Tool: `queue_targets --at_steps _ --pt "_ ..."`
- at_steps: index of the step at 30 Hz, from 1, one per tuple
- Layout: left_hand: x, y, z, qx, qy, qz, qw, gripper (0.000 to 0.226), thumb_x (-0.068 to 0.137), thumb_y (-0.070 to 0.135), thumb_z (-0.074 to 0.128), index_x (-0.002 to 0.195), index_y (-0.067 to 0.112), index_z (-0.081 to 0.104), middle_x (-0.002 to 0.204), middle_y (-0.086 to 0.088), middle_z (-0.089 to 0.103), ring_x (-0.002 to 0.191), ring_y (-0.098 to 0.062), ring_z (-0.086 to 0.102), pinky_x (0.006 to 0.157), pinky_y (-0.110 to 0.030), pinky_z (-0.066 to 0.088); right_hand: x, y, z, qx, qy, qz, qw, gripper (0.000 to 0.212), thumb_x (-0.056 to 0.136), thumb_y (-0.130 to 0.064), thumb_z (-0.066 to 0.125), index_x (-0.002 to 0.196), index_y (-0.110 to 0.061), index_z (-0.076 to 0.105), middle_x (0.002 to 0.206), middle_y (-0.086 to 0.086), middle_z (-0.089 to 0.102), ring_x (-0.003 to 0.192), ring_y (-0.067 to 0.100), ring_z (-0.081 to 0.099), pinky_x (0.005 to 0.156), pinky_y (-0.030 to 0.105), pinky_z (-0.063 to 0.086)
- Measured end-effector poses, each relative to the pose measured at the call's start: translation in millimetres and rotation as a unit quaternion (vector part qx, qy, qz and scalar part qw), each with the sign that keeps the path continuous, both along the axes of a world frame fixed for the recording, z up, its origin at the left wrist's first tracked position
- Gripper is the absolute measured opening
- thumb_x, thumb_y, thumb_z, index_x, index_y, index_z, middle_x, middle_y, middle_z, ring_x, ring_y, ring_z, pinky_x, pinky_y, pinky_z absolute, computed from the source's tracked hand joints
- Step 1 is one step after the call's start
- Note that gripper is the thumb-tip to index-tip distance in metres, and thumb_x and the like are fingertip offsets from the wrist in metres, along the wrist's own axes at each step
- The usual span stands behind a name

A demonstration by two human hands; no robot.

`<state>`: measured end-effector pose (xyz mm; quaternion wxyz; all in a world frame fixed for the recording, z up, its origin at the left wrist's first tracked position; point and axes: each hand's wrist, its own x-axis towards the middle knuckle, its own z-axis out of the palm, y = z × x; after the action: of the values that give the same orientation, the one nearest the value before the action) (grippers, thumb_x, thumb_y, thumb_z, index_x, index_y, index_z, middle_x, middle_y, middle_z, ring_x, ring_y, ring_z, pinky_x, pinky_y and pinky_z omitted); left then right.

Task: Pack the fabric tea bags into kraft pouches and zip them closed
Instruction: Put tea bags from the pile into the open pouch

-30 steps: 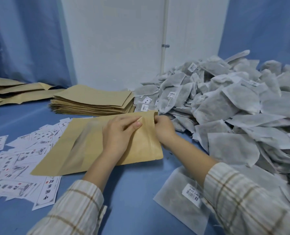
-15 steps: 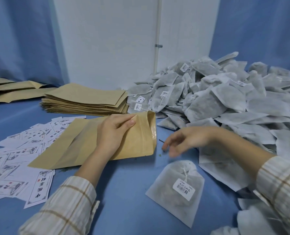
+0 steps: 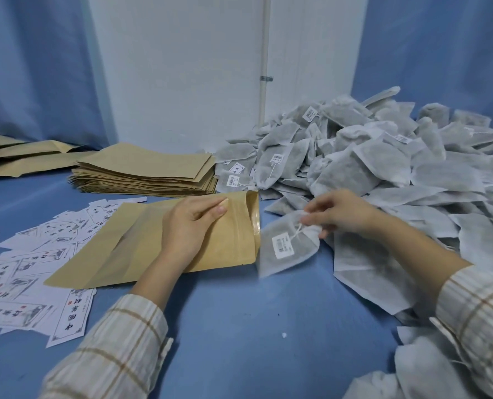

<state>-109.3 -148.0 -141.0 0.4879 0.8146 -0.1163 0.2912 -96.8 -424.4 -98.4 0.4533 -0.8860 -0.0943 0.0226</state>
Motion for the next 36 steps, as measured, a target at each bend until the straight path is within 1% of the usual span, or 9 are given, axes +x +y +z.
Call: queue_targets --at_steps 6,9,15,21,24,27,30,33,36 --pt "3.7 5.2 -1.9 0.007 -0.001 0.025 1.000 0.017 0.084 0.027 0.068 0.098 0.037 0.072 0.094 0.024 0.065 0.097 0.000 0.058 0.092 -0.028 0.043 11.0 0.9 -1.0 0.121 -0.050 -0.038 0.991 0.017 0.077 -0.009 0.073 0.092 -0.003 0.069 0.057 -0.008 0.066 0.052 0.008 0.063 0.056 0.019 0.057" --pt "4.7 6.1 -2.2 0.009 -0.001 0.033 0.999 0.017 0.084 0.027 0.068 0.099 0.034 0.073 0.097 0.020 0.066 0.099 -0.004 0.058 0.094 -0.033 0.043 13.2 13.0 -2.9 0.161 -0.034 -0.022 0.986 0.018 0.080 -0.008 0.070 0.097 -0.003 0.068 0.067 -0.002 0.068 0.057 0.011 0.065 0.061 0.021 0.058" --pt "6.1 10.5 -3.0 0.021 0.012 0.053 0.998 0.018 0.085 0.029 0.066 0.102 0.032 0.073 0.104 0.012 0.068 0.101 -0.006 0.058 0.095 -0.034 0.041 13.9 31.3 5.9 0.272 -0.004 -0.010 0.962 0.022 0.083 -0.008 0.067 0.103 -0.001 0.065 0.077 0.003 0.067 0.048 0.009 0.059 0.048 0.014 0.048" --pt "-0.7 -0.1 5.9 -0.023 -0.027 -0.002 0.999 0.020 0.082 0.026 0.069 0.097 0.040 0.069 0.098 0.018 0.067 0.096 0.009 0.055 0.091 -0.015 0.040 9.4 60.0 -3.6 0.203 0.009 0.019 0.979 0.007 0.080 -0.003 0.069 0.084 -0.008 0.067 0.070 0.001 0.065 0.054 0.008 0.061 0.058 0.017 0.055" --pt "-5.3 -15.5 8.4 -0.017 -0.047 -0.038 0.998 0.025 0.080 0.026 0.070 0.091 0.049 0.065 0.092 0.028 0.063 0.093 0.014 0.054 0.085 -0.008 0.038 11.1 97.9 -15.4 0.134 0.001 -0.008 0.991 0.016 0.090 -0.004 0.052 0.077 -0.012 0.055 0.063 -0.003 0.055 0.059 0.008 0.052 0.056 0.014 0.046" --pt "-6.3 -22.9 7.3 -0.012 -0.052 -0.052 0.997 0.025 0.080 0.028 0.070 0.092 0.049 0.066 0.092 0.028 0.064 0.094 0.007 0.056 0.085 -0.013 0.040 8.4 127.6 -24.5 0.214 0.110 0.002 0.971 0.022 0.101 -0.018 0.034 0.096 -0.016 0.055 0.077 0.004 0.051 0.070 0.016 0.051 0.057 0.017 0.046" --pt "-3.8 -20.2 5.4 -0.007 -0.048 -0.058 0.997 0.025 0.081 0.027 0.069 0.093 0.049 0.066 0.095 0.025 0.065 0.095 0.008 0.057 0.087 -0.012 0.039 3.8 133.5 -26.1 0.129 0.170 0.039 0.976 0.036 0.100 -0.023 0.034 0.126 -0.003 0.048 0.086 0.006 0.053 0.088 0.023 0.053 0.066 0.022 0.045" --pt "0.4 -22.0 2.4 0.010 -0.037 -0.053 0.998 0.020 0.082 0.026 0.069 0.095 0.041 0.070 0.098 0.017 0.068 0.095 0.005 0.057 0.088 -0.014 0.040 0.3 117.6 -20.7 -0.008 0.008 0.087 0.996 0.016 0.097 -0.010 0.042 0.096 -0.009 0.058 0.086 0.007 0.057 0.079 0.016 0.054 0.066 0.012 0.046" --pt "4.4 -32.0 -1.0 0.023 -0.025 -0.042 0.999 0.017 0.082 0.026 0.070 0.097 0.033 0.074 0.098 0.014 0.069 0.094 0.006 0.056 0.087 -0.012 0.039 -0.6 80.5 -10.7 -0.249 -0.129 0.058 0.958 0.019 0.089 -0.011 0.052 0.102 -0.006 0.064 0.105 0.009 0.065 0.099 0.022 0.058 0.081 0.024 0.043"
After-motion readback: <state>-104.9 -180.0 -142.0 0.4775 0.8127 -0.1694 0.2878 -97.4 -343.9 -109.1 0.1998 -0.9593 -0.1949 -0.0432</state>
